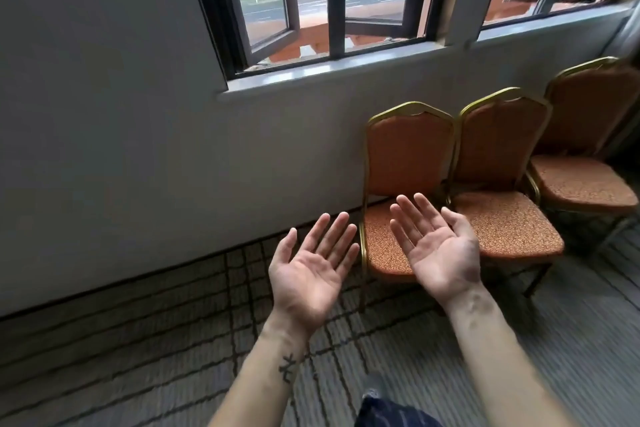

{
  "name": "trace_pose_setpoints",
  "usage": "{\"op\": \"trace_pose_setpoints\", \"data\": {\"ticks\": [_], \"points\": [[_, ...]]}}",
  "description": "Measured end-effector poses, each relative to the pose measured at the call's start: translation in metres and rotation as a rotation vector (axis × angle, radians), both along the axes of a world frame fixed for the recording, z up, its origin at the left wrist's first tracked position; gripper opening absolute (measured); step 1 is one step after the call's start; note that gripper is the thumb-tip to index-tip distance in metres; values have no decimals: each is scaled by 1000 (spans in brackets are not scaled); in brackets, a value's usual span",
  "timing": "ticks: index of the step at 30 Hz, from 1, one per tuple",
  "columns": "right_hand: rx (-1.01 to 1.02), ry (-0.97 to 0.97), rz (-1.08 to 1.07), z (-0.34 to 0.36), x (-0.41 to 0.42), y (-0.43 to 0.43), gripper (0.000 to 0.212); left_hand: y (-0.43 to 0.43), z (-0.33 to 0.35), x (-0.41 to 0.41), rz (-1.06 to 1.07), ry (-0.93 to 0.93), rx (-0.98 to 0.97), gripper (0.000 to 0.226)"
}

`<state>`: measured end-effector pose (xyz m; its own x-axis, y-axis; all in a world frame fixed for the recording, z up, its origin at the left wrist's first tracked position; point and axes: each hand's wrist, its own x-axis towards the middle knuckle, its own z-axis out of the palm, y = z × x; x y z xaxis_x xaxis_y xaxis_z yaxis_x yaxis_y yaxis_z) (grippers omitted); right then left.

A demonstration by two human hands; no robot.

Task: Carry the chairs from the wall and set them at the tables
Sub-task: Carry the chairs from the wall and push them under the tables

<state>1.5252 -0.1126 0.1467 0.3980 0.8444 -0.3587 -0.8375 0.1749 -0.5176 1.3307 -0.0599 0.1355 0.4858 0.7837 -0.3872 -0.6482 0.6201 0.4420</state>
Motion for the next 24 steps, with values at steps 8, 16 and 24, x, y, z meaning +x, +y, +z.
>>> {"op": "trace_pose_setpoints", "data": {"ticks": [8, 16, 24], "points": [[4, 53, -35, -34, 67, 153, 49, 154, -9, 77, -41, 33, 23, 60], [-3, 134, -59, -55, 143, 295, 49, 300, -11, 162, -87, 108, 45, 60], [-72, 95, -134, -68, 194, 389, 49, 415, -19, 227, -198, 123, -3, 60]]}}
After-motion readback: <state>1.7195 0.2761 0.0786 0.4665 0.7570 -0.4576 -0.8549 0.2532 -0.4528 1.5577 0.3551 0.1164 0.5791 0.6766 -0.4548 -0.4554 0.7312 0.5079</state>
